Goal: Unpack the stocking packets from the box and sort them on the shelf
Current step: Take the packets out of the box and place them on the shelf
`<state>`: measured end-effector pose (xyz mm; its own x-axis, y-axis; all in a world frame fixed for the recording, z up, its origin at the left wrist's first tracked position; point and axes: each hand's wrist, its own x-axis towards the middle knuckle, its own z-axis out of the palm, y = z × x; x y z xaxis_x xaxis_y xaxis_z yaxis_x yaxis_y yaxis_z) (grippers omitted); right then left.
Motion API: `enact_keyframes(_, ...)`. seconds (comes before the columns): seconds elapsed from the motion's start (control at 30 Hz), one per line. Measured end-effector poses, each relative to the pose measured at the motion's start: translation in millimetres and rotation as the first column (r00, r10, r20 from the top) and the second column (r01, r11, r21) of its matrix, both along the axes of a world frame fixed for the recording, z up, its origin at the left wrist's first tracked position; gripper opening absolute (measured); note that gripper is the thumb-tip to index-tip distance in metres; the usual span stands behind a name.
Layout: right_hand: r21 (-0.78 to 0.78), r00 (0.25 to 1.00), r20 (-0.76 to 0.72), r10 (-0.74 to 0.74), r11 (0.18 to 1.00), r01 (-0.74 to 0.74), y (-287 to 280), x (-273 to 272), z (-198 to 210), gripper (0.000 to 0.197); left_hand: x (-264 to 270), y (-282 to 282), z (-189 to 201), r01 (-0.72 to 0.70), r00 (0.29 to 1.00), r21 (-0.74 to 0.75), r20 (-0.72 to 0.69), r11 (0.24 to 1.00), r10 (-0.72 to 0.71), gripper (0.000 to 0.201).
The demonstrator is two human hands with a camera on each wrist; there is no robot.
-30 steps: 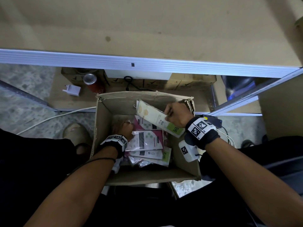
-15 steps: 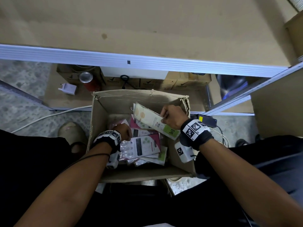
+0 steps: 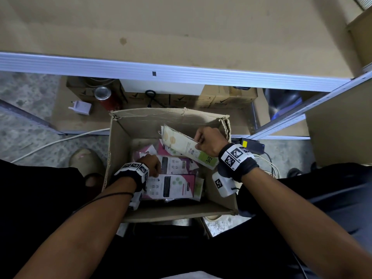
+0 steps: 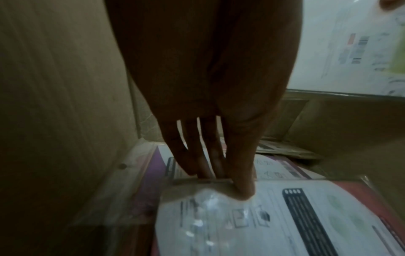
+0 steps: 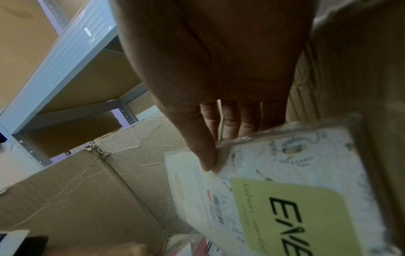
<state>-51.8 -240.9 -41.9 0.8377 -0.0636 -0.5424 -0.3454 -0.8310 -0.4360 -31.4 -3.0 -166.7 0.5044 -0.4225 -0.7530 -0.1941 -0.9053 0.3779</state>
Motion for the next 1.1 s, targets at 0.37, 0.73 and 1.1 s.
enact_keyframes(0.37,0.01,1.0,0.014,-0.005,1.0,0.005,-1,-2,-1,0.03,10,4,-7,-0.094,0.975,-0.158,0.184,0.983,0.123,0.015)
enact_keyframes(0.73,0.007,1.0,0.019,-0.006,1.0,0.006,-4,-3,-1,0.028,7,3,-13,0.0,0.991,0.039,0.131,0.999,-0.005,0.014)
enact_keyframes(1.1,0.013,1.0,0.009,0.0,1.0,0.0,-3,-5,-6,0.027,15,9,-19,-0.06,0.993,0.01,0.103,0.998,0.058,0.016)
